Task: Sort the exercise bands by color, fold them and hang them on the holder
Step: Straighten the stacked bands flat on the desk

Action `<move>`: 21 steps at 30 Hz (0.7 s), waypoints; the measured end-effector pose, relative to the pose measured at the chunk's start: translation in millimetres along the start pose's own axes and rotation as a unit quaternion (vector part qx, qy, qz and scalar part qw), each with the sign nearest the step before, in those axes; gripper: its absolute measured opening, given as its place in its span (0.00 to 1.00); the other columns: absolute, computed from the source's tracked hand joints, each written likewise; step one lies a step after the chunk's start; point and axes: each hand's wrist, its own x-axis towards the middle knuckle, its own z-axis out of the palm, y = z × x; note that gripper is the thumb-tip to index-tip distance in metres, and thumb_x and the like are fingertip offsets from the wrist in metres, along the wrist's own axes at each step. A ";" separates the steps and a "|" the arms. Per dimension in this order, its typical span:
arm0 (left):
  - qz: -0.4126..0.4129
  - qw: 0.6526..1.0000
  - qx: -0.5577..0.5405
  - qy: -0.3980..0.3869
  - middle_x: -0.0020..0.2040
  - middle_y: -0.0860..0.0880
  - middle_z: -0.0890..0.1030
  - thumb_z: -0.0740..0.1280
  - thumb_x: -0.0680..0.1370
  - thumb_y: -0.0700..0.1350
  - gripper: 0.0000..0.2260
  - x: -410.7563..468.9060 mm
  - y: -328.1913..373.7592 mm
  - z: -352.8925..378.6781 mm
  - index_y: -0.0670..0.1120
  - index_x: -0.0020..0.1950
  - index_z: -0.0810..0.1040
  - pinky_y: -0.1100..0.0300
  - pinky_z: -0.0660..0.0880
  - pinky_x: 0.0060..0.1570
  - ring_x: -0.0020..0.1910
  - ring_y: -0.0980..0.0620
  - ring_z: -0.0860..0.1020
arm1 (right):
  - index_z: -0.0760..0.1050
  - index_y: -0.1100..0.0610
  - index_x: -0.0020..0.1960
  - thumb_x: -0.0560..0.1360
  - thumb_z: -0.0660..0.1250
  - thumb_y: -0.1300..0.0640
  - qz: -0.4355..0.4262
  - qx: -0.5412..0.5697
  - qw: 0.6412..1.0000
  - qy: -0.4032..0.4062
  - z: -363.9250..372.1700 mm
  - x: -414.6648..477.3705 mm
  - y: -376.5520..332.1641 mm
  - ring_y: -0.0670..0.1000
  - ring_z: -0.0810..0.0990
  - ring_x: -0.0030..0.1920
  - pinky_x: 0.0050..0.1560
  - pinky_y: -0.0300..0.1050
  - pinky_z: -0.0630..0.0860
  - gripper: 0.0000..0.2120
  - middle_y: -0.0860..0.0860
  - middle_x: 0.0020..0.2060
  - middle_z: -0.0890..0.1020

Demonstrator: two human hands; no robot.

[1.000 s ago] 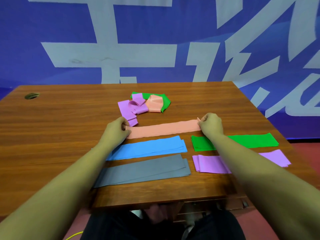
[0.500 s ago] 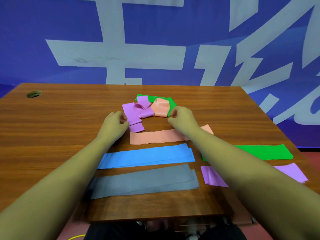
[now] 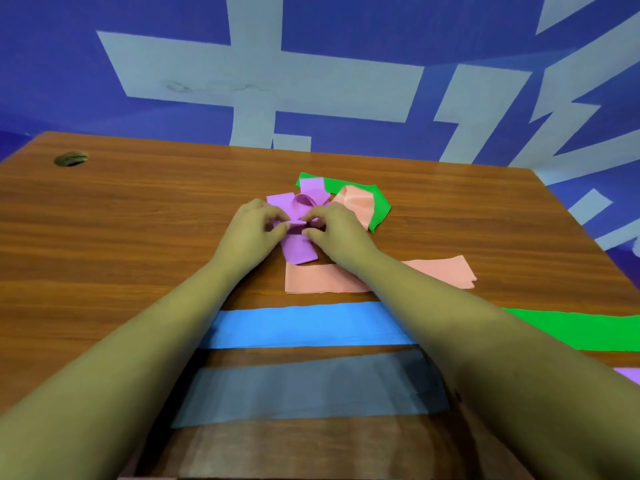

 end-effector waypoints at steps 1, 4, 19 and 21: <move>0.010 1.000 -0.013 0.014 0.47 0.46 0.77 0.69 0.77 0.45 0.04 1.7 2.3 -4.9 0.48 0.49 0.83 0.52 0.74 0.53 0.49 0.47 0.77 | 0.82 0.55 0.56 0.74 0.70 0.56 -0.005 0.018 1.000 0.022 -3.0 1.9 -4.8 0.52 0.77 0.54 0.55 0.44 0.72 0.12 0.54 0.51 0.81; 0.046 0.996 -0.037 0.063 0.48 0.50 0.78 0.68 0.77 0.45 0.04 8.1 14.6 -25.0 0.50 0.51 0.81 0.58 0.72 0.50 0.49 0.51 0.76 | 0.82 0.55 0.53 0.75 0.70 0.57 -0.034 0.073 0.994 0.078 -19.5 8.4 -27.8 0.48 0.75 0.51 0.49 0.37 0.66 0.08 0.50 0.47 0.78; 0.028 0.956 -0.279 0.089 0.40 0.46 0.79 0.65 0.80 0.47 0.06 -15.6 110.0 -114.9 0.49 0.46 0.79 0.58 0.69 0.41 0.39 0.53 0.73 | 0.76 0.56 0.43 0.77 0.65 0.62 -0.056 0.285 0.933 0.212 -170.9 -29.8 -147.7 0.49 0.81 0.34 0.32 0.44 0.77 0.06 0.53 0.36 0.81; 0.028 0.955 -0.285 0.082 0.41 0.42 0.81 0.66 0.79 0.50 0.07 -22.4 124.4 -123.5 0.48 0.48 0.80 0.53 0.73 0.43 0.39 0.46 0.76 | 0.77 0.56 0.43 0.76 0.65 0.62 -0.011 0.296 0.929 0.223 -184.4 -40.5 -144.9 0.47 0.78 0.32 0.31 0.42 0.74 0.05 0.53 0.35 0.80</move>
